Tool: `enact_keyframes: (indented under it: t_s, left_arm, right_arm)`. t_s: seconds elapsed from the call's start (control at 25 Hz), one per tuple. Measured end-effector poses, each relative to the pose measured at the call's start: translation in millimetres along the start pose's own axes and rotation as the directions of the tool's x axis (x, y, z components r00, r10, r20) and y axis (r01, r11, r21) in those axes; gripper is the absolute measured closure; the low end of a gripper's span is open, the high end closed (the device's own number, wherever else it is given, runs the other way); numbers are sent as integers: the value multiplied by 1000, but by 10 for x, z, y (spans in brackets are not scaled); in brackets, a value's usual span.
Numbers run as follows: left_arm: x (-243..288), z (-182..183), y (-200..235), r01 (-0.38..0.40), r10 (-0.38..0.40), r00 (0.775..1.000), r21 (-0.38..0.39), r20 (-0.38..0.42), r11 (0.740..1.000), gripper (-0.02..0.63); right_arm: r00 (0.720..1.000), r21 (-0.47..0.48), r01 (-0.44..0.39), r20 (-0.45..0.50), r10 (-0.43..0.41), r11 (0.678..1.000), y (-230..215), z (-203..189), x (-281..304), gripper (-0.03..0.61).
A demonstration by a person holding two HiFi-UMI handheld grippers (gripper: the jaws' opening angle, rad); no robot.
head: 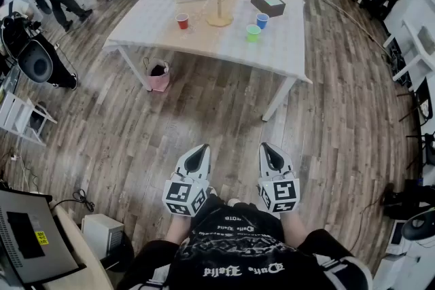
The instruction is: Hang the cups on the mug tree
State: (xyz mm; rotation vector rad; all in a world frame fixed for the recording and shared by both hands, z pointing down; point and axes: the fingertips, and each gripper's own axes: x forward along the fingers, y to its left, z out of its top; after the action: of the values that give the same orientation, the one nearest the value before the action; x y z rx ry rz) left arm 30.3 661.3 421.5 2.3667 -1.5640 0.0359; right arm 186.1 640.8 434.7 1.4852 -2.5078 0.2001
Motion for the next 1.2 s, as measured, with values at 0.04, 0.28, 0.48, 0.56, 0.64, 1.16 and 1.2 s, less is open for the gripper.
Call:
enact_keyframes:
  t_s: [0.04,0.28,0.48,0.56,0.64,1.16,1.2]
  left_arm:
    - [-31,-9,5,-11,11,1000,-15,5,1000,594]
    - [-159,9,77,-33,34,999,-24,31,999,594]
    - [-209,41,272,-20,21,999,-33,34,999,594]
    - [-208,28,391,-20,21,999,-41,37,999,594]
    - [-172,23,531,-16,18,999,-45,42,999,594]
    - [61,-55,1117,60,-63,998,-71,-31,996,594]
    - [94,-48,1112,64,-67,997,-67,-32,996,594]
  right_arm:
    - [1000,-4,8,3,-8,1000,-49,3,-36,571]
    - [999,-11,47,20,-46,999,-145,17,-118,571]
    - [998,1,45,35,-45,999,57,90,-8,571]
    - [998,31,37,45,-38,999,148,91,71,571]
    - [998,59,31,51,-34,998,219,74,180,571]
    - [997,86,76,-19,-74,993,608,-138,614,569]
    - [997,85,75,-21,-74,993,573,-134,642,569]
